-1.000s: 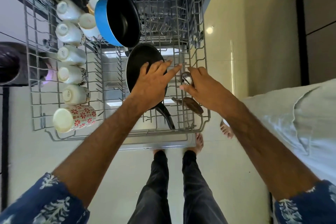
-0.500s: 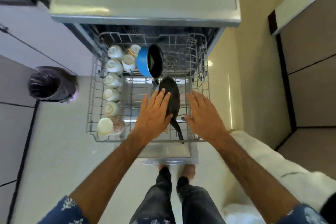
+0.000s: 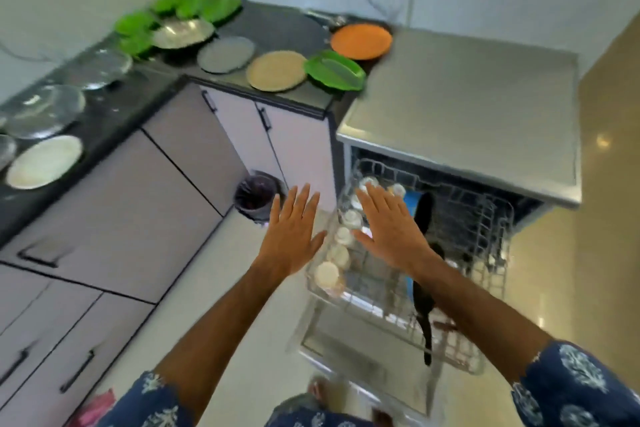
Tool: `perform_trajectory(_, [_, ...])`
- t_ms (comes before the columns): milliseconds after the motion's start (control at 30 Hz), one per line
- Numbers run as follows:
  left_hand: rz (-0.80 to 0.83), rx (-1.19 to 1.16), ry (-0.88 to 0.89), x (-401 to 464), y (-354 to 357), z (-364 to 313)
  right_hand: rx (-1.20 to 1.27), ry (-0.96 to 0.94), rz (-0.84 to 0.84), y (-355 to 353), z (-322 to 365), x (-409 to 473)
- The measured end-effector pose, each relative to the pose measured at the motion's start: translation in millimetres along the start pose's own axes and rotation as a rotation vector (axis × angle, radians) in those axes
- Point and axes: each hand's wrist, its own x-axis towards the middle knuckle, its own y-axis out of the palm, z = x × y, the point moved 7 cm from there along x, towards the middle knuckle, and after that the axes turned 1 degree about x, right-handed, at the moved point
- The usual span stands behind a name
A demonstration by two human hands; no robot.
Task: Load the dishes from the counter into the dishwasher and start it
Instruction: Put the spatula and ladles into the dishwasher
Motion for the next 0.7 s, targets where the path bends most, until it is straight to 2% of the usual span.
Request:
perform_trajectory(300, [-0.117, -0.036, -0.139, 6, -34, 185, -0.029, -0.101, -0.048, -17, 116, 140])
perform_trajectory(500, [-0.111, -0.019, -0.075, 35, -50, 319, 0.012, -0.006, -0.121, -33, 186, 248])
perform_trajectory(700, [-0.145, -0.093, 0.032, 101, -62, 375, -0.028, 0.094, -0.163, -49, 195, 304])
